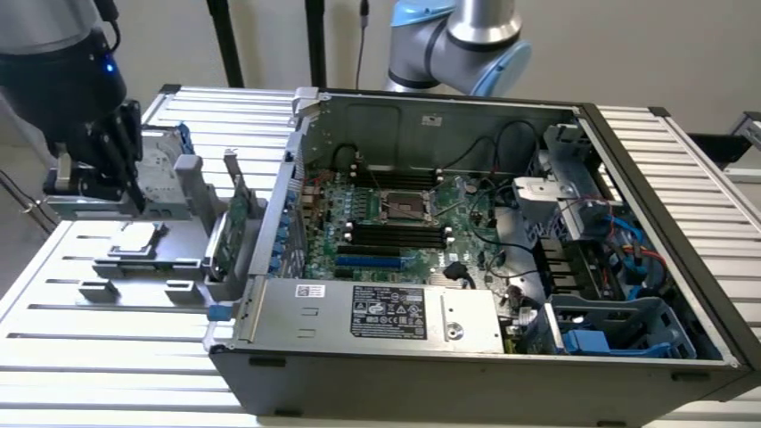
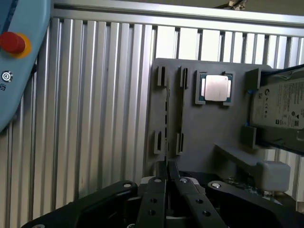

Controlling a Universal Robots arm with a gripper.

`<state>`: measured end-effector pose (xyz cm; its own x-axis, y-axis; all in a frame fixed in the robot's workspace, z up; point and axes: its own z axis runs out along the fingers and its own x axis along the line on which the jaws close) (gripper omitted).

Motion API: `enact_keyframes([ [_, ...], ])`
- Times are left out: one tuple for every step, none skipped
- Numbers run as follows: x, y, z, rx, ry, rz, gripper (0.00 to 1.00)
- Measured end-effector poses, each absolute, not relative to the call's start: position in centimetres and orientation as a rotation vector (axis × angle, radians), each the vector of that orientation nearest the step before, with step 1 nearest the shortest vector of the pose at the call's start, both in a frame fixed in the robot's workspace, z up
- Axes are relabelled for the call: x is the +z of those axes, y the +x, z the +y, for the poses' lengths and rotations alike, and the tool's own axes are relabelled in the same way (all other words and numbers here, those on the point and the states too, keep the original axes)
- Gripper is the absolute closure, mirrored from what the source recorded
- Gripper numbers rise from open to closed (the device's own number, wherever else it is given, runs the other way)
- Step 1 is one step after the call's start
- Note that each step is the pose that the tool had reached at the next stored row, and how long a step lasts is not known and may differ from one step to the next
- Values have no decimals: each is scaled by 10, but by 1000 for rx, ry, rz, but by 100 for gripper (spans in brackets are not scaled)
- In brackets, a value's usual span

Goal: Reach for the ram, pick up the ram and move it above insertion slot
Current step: 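Pick up the ram and move it above insertion slot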

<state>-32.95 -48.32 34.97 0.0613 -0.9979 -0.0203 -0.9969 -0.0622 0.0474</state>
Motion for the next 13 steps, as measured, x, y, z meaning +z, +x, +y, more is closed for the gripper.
enact_keyframes([
  [352,-326,-483,-75,2274,-2138,87],
  [355,-322,-483,-77,2275,-2138,87],
  [357,-318,-483,-79,2276,-2139,87],
  [359,-315,-483,-82,2277,-2140,87],
  [361,-311,-483,-84,2278,-2141,87],
  [363,-307,-483,-86,2280,-2142,87],
  [365,-304,-483,-89,2281,-2143,87],
  [367,-300,-483,-91,2282,-2144,87],
  [369,-297,-483,-93,2283,-2145,87],
  [371,-293,-482,-96,2284,-2146,87],
  [373,-290,-482,-98,2285,-2147,87],
  [375,-286,-482,-100,2286,-2148,87],
  [378,-282,-482,-102,2287,-2148,87],
])
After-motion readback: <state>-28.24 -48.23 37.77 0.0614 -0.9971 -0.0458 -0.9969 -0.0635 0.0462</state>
